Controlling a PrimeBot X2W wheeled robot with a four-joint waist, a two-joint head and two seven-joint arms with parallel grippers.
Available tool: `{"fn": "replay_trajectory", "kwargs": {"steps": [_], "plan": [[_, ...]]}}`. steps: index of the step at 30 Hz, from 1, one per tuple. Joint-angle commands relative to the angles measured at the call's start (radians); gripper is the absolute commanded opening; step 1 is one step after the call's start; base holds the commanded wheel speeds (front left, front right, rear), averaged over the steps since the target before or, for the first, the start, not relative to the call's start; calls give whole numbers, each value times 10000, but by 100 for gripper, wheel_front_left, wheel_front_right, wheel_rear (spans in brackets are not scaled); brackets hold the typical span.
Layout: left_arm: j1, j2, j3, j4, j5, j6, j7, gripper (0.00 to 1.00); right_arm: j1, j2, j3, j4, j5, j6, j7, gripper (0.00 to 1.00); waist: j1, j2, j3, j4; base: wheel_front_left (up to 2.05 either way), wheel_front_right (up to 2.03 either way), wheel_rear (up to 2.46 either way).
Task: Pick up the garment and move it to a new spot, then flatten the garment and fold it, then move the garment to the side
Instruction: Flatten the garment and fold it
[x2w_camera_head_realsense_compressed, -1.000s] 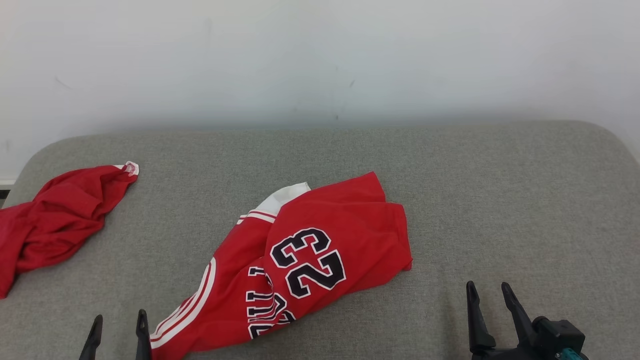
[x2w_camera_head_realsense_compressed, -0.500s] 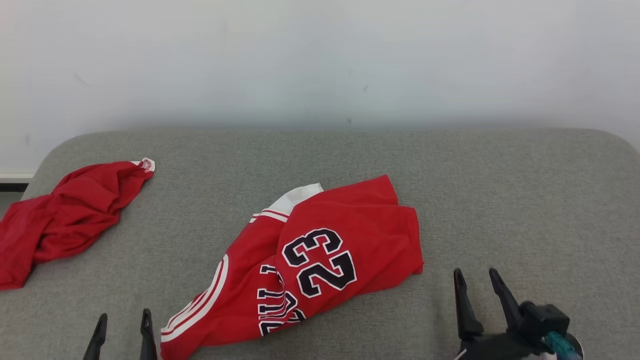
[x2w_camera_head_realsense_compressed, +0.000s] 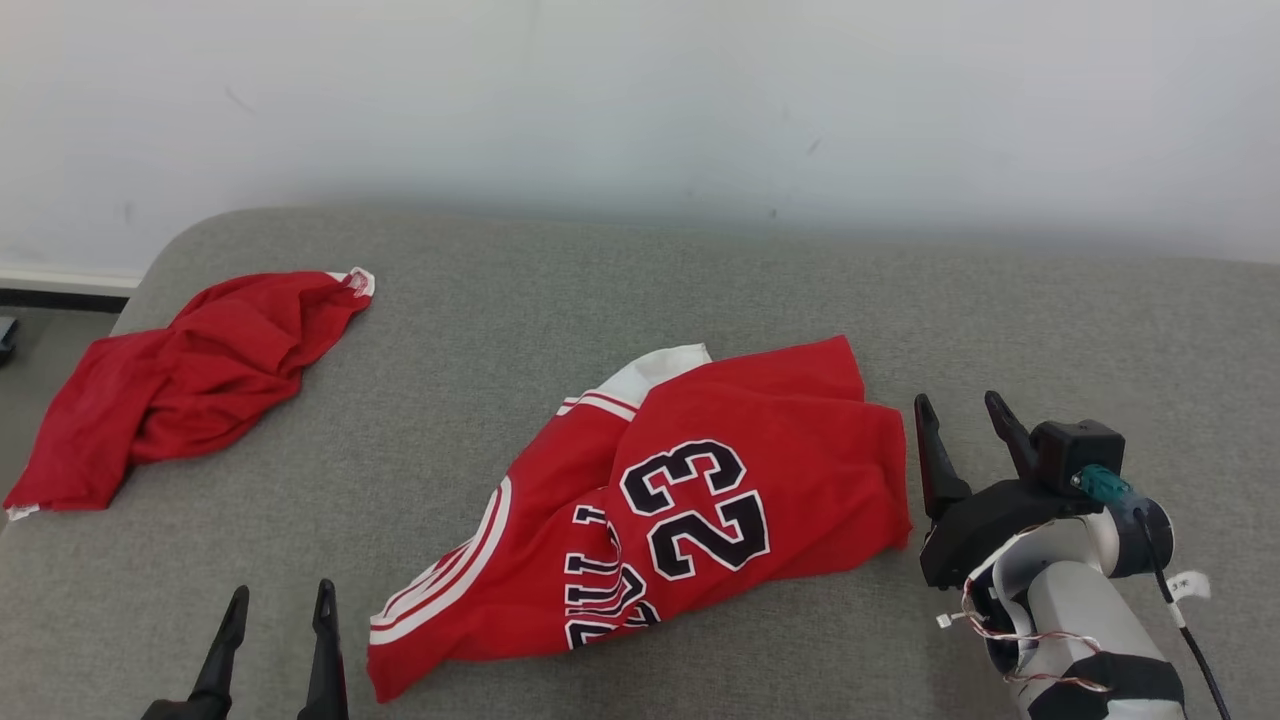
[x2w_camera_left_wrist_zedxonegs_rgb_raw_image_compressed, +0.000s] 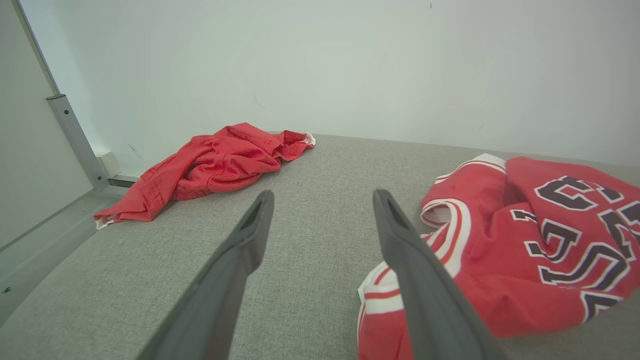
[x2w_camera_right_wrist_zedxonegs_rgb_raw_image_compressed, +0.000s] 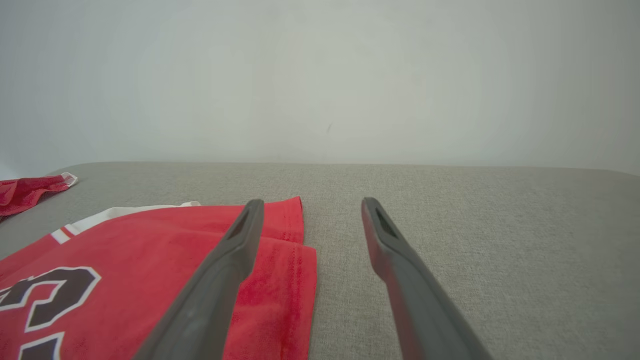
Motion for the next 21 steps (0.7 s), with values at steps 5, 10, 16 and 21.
{"fn": "replay_trajectory", "kwargs": {"steps": [5, 10, 16, 21], "plan": [[-302, -185, 44, 97, 151, -113, -33, 100, -759, -328, -35, 1622, -97, -22, 203, 100, -1, -1, 437, 518, 0, 0, 0], [-407, -332, 102, 165, 243, -207, -33, 100, -1131, -422, 170, 2972, 2, -22, 137, 100, -1, -1, 589, 716, 0, 0, 0], [-510, -432, 231, 210, 287, -295, -33, 100, -1422, -234, 445, 4167, 231, -22, 156, 100, -1, -1, 649, 764, 0, 0, 0], [-529, -473, 365, 239, 321, -339, -33, 100, -1548, -131, 700, 4772, 631, -22, 65, 0, -1, -1, 646, 658, 0, 0, 0]]}}
